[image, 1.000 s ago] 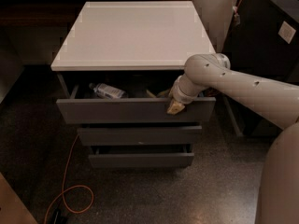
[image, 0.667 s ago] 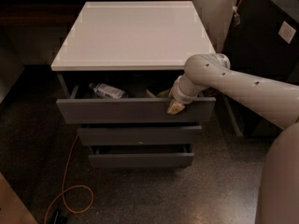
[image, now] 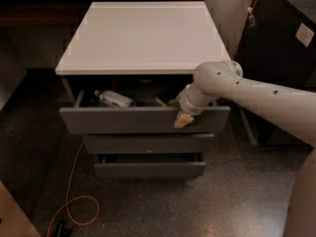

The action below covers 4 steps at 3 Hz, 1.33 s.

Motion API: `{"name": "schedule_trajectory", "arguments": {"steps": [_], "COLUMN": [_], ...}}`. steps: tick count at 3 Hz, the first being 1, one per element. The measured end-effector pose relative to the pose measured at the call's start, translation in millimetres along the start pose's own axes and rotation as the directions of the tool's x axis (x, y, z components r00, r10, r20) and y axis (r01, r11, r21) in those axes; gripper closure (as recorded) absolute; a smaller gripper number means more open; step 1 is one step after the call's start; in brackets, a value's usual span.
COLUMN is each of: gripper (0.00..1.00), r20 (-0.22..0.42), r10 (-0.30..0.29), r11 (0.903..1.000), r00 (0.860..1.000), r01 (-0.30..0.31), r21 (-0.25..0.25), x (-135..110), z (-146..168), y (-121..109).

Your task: Pick sponge from top drawer and place on counter

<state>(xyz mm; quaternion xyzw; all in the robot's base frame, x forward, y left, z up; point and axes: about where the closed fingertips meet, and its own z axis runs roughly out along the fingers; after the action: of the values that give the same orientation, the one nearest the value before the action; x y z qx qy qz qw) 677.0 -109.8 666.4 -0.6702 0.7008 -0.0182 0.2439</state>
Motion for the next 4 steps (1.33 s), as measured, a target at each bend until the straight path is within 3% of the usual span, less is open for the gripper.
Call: {"name": "schedule_trajectory", "arguments": {"steps": [1, 2, 3, 4], "gripper": [0.06, 0.37, 0.61, 0.84], "r20": [0.005, 0.032, 0.038, 0.045], "r10": [0.002, 0.015, 0.021, 0.026], "r11": [1.0000, 0.9995, 0.9986, 0.9982], "r00": [1.000, 0.999, 0.999, 0.999], "r01": [-0.002, -0.014, -0.019, -0.023], "r21": [-0.008, -0.029, -0.050, -0.055], "x": [-8.1, -38.2, -48.6, -53.6], "z": [-10.1, -49.8, -65.1, -74.1], "y": [24.2, 103.4, 142.8, 160.8]}}
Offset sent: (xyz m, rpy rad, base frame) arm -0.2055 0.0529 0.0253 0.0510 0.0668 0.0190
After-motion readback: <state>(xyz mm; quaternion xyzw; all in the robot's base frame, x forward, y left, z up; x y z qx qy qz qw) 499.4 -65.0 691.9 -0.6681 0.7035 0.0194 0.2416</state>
